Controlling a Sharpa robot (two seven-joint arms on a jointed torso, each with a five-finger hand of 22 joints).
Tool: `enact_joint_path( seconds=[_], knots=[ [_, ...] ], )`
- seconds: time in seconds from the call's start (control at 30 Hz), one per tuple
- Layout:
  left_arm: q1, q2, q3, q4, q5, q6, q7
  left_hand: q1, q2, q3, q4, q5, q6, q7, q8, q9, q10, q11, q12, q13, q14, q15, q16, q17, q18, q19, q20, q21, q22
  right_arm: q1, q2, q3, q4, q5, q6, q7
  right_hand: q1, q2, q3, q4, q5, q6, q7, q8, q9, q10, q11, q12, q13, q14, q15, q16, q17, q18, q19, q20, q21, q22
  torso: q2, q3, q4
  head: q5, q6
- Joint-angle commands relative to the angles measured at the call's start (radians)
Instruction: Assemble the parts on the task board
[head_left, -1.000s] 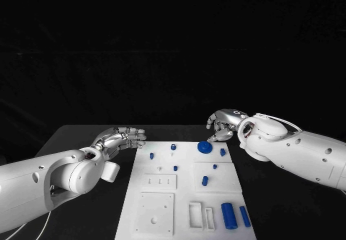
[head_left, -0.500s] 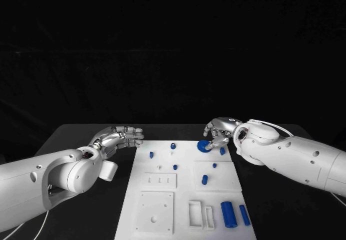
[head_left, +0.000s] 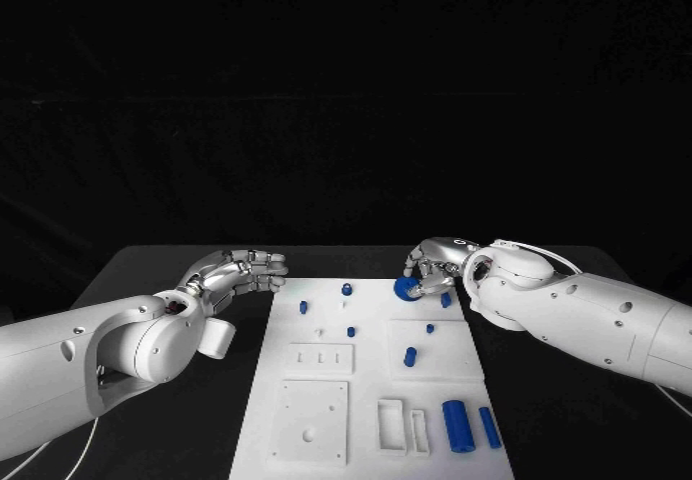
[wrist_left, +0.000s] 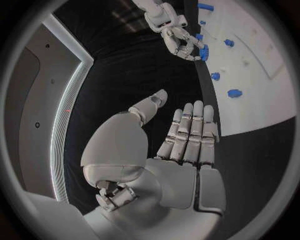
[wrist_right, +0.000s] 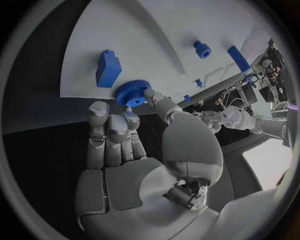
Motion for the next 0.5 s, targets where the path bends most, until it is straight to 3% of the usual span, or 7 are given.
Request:
enact_joint_path(
  seconds=[0.03, 0.3, 0.5],
  knots=[
    [0.002, 0.002, 0.0, -0.001, -0.004, 0.012, 0.012, 0.0, -0.005, 0.005, 0.002, -0.003, 0.0, 0.03, -0.004, 0.001, 0.001, -0.001, -0.004, 0.0, -0.004, -0.002, 0.005, -0.002, 0.019, -0.006, 0.001, 0.004, 0.021, -0.004, 0.003, -0.001, -0.003, 0.003, 0.028, 0.016, -0.003, 0.017, 0.009, 0.0, 0.009, 0.033, 0.016, 0.009, 0.002, -0.001, -0.01, 0.002, 0.001, 0.0, -0.01, 0.002, 0.002, 0.052, -0.002, -0.006, 0.007, 0.022, 0.0, 0.0001, 0.0004, -0.001, 0.002],
    [0.002, 0.0, 0.0, -0.002, -0.004, 0.012, 0.011, 0.0, -0.005, 0.006, 0.002, -0.003, -0.001, 0.03, -0.004, 0.001, 0.0, -0.001, -0.005, 0.0, -0.004, -0.002, 0.005, -0.002, 0.019, -0.006, 0.001, 0.004, 0.021, -0.005, 0.001, -0.001, -0.003, 0.002, 0.042, 0.015, 0.002, 0.039, 0.051, 0.0, -0.026, 0.071, 0.003, 0.024, 0.012, 0.001, -0.022, 0.0, -0.001, 0.002, -0.021, -0.005, 0.011, 0.052, -0.006, -0.006, 0.015, 0.021, 0.0, -0.0001, 0.0, -0.002, -0.002],
    [0.002, 0.0, 0.0, -0.002, -0.004, 0.014, 0.009, -0.001, -0.005, 0.006, 0.002, -0.003, -0.001, 0.031, -0.004, 0.001, 0.0, -0.001, -0.005, 0.0, -0.004, -0.002, 0.006, -0.002, 0.019, -0.006, 0.001, 0.004, 0.021, -0.008, 0.004, -0.002, -0.008, 0.002, 0.062, 0.01, -0.006, 0.037, 0.082, 0.01, -0.06, 0.087, -0.003, 0.028, 0.016, 0.003, -0.027, -0.003, -0.002, 0.004, -0.026, -0.01, 0.017, 0.052, -0.007, -0.005, 0.021, 0.02, 0.0, 0.0001, 0.0, -0.003, -0.003]
  ],
)
